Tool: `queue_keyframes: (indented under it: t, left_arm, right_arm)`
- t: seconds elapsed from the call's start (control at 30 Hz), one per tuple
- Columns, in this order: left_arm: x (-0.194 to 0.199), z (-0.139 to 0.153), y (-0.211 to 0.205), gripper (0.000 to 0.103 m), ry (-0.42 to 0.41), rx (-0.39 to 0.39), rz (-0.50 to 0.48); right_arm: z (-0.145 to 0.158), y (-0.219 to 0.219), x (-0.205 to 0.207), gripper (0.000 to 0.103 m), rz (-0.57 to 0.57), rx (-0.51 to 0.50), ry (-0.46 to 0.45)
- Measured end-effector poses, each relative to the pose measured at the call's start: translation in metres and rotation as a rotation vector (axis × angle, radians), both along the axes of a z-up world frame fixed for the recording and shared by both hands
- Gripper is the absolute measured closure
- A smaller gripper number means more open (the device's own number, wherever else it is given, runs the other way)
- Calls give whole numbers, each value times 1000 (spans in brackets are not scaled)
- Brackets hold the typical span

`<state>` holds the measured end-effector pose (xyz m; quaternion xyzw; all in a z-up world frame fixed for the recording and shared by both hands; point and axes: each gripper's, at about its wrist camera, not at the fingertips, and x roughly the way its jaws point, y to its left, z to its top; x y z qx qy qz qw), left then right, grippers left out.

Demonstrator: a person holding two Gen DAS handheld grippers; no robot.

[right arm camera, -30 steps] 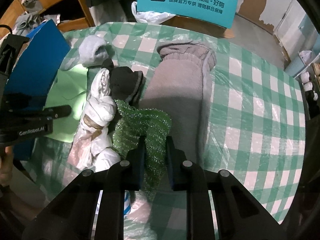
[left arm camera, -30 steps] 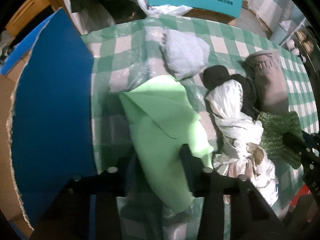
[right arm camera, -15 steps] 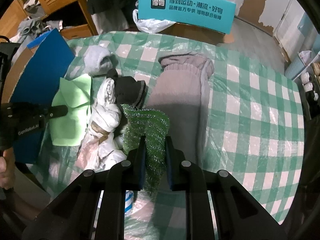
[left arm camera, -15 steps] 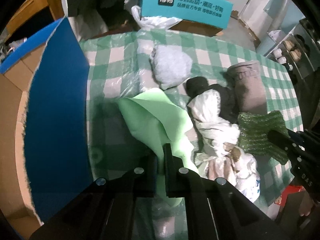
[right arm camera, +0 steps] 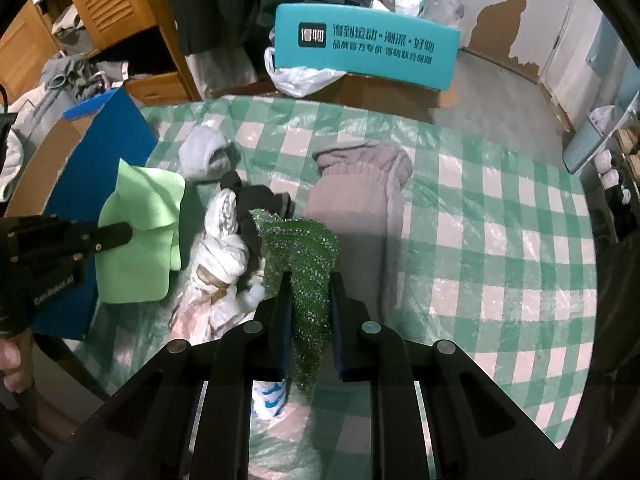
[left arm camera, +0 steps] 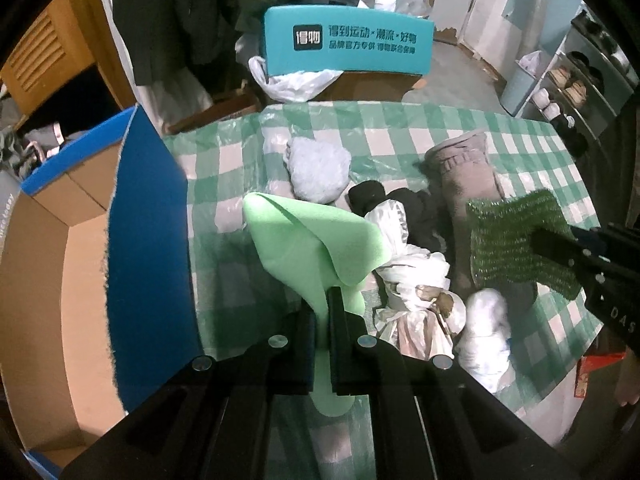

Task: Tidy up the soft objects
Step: 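Grasp the pale green cloth with the left tool while the right tool grasps the green scrubber, then carry the green cloth with the left tool while the right tool carries the scrubber over the box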

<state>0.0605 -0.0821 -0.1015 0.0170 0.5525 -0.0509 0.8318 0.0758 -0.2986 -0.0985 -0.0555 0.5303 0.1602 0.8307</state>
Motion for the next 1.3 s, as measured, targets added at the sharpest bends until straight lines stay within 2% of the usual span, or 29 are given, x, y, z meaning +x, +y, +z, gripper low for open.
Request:
queue_keyframes:
  t: [0.6, 1.3]
  left_arm:
    - [-16, 43, -2, 98, -119, 34, -34]
    - [-40, 88, 29, 98, -215, 35, -7]
  right_arm:
    - [39, -2, -5, 88, -22, 21, -76]
    - [79, 22, -16, 88, 21, 43, -139]
